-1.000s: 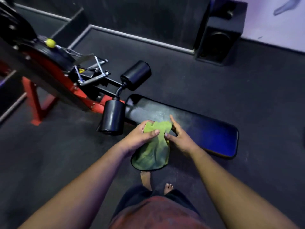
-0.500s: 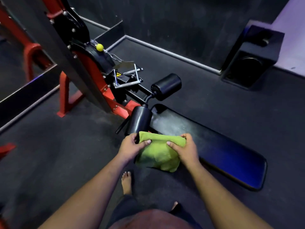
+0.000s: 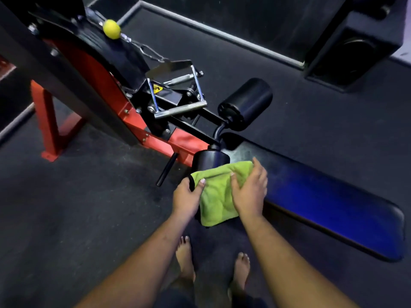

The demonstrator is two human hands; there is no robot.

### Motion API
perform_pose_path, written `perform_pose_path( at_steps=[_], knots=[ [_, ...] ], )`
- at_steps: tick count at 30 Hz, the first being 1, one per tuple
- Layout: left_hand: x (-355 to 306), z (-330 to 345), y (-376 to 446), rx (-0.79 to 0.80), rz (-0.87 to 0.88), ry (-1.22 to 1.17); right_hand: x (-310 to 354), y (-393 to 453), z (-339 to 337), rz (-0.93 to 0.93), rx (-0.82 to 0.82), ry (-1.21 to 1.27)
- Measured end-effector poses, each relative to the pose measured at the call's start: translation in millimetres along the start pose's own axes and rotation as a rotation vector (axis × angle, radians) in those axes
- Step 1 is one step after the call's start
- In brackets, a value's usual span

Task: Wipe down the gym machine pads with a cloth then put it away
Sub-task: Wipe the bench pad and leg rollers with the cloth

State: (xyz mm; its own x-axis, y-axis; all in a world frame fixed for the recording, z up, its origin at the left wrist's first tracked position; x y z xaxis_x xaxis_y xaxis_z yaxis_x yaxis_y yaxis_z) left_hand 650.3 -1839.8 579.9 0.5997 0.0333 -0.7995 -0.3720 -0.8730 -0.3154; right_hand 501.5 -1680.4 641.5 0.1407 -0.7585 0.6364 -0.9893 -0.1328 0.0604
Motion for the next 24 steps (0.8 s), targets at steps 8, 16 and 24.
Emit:
perform_pose_path(
  at_steps=[8,16,24],
  knots=[
    [53,23,32,0.019,0.015,-0.133,-25,-60,113,-0.083,0.294,-0.173],
    [62,48,25,0.054,-0.048,-0.222,19,17,147,-0.255,0.301,-0.200],
    [68,60,16,-0.003,-0.290,-0.681,-32,-48,108,-0.631,0.458,-0.221]
  ],
)
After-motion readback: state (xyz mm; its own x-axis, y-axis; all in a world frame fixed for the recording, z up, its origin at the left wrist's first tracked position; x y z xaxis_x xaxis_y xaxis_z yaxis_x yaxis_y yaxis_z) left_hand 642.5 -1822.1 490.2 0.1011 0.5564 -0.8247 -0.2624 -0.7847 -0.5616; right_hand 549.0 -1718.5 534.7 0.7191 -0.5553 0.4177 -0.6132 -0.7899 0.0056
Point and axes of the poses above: each hand's wrist, its own y-axis towards the middle knuckle, its own z-axis out of the palm, x = y × z, the point moved 7 cm from there along y, towards the middle knuckle, and after that the axes turned 13 degrees about -x, right-handed, at the moved point
